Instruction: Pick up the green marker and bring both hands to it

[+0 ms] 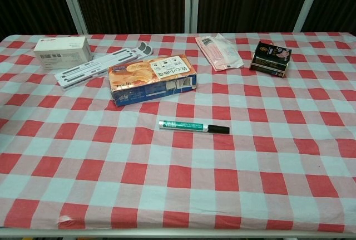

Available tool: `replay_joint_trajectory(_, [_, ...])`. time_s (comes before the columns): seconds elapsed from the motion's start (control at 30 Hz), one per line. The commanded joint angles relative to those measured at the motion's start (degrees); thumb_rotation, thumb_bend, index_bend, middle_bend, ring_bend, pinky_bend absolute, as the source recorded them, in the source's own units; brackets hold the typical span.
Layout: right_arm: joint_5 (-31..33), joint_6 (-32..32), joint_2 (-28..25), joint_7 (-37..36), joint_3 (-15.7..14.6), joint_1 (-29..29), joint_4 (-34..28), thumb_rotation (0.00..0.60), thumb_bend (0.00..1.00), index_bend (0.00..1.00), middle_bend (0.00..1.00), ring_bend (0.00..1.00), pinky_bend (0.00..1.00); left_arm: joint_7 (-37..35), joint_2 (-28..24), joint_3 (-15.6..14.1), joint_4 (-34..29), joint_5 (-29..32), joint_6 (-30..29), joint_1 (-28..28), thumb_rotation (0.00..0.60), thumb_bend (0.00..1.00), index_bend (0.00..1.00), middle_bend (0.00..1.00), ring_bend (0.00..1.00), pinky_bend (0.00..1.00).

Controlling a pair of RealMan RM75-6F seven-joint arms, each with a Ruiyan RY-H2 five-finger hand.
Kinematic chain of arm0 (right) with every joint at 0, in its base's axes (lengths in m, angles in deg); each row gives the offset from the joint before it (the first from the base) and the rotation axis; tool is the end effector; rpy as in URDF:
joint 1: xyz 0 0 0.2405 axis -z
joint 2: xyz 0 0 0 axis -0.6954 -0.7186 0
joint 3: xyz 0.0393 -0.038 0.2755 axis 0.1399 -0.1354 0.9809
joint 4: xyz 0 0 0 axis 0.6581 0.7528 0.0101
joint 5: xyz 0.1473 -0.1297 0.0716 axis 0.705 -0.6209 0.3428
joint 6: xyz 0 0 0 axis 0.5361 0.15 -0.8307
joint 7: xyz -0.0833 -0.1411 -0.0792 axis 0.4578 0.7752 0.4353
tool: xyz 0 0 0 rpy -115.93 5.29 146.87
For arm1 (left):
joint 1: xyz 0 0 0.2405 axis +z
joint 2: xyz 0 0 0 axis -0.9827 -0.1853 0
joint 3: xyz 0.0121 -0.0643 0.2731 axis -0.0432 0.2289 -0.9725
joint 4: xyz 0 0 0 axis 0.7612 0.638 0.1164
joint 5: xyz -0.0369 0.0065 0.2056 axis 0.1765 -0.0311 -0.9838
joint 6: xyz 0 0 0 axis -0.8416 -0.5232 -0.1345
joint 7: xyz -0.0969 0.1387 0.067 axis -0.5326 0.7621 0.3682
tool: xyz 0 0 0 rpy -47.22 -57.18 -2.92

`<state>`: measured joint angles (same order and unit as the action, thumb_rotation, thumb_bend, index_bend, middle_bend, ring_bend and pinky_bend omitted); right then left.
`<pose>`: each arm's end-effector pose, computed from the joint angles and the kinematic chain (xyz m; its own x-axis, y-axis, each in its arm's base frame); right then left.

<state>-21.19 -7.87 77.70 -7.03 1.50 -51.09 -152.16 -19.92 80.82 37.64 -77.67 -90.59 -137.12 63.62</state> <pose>-0.3237 -0.2382 0.1513 0.4897 -0.0245 0.8716 -0.8719 -0.0198 0.4893 -0.2700 0.2912 0.1338 0.4769 0.0082 0.8789 0.8685 -0.1582 -0.4698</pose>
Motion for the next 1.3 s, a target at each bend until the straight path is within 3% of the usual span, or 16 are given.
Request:
replay_joint_trajectory(0.03, [0.05,-0.38,0.55,0.63,0.11,-0.41,0.03,0.6,0.11,0.06,0.19,0.02,0.19,2.44,1.8,1.84,-2.4,1.17,2.69,-3.31,0.6,0.16,0.31,0.3,0.2,0.37])
replay_joint_trajectory(0.17, [0.61,-1.87,1.32,1.39,0.4,-1.45,0.05,0.6,0.11,0.06,0.18,0.02,0.19,7.46,7.9,3.58,-3.25,2.45,5.05,-7.57,0.6,0.16,0.35,0.35,0.24,0.42])
replay_joint_trajectory(0.37, [0.63,-3.15,2.62,1.92,0.53,-2.66,0.04,0.6,0.12,0.06,0.17,0.02,0.19,18.05,15.81,6.15,-5.03,11.57,13.54,-16.0,0.6,0.16,0.35,0.35,0.25,0.43])
replay_joint_trajectory(0.6, [1.85,-3.85,2.86,1.67,0.77,-3.04,0.72,0.6,0.12,0.05,0.17,0.02,0.19,25.8,24.43,7.67,-2.57,19.44,16.8,-23.42,0.6,0.16,0.36,0.37,0.34,0.5])
replay_joint_trajectory(0.83, [1.92,-3.69,3.16,0.37,0.47,-2.86,1.89,0.6,0.12,0.05,0.16,0.02,0.19,31.37,30.2,8.26,-0.38,28.86,17.69,-28.62,0.6,0.16,0.4,0.42,0.48,0.65])
replay_joint_trajectory(1.13, [2.39,-4.64,4.31,-1.53,0.12,-3.1,4.27,0.6,0.12,0.05,0.16,0.02,0.19,38.79,35.21,6.26,2.02,39.34,15.65,-33.65,0.6,0.17,0.44,0.46,0.5,0.65])
replay_joint_trajectory(1.3, [2.43,-4.83,4.57,-1.78,0.01,-3.21,4.8,0.6,0.12,0.05,0.16,0.02,0.19,40.27,37.49,5.37,4.22,41.06,14.95,-35.84,0.6,0.17,0.44,0.47,0.63,0.69])
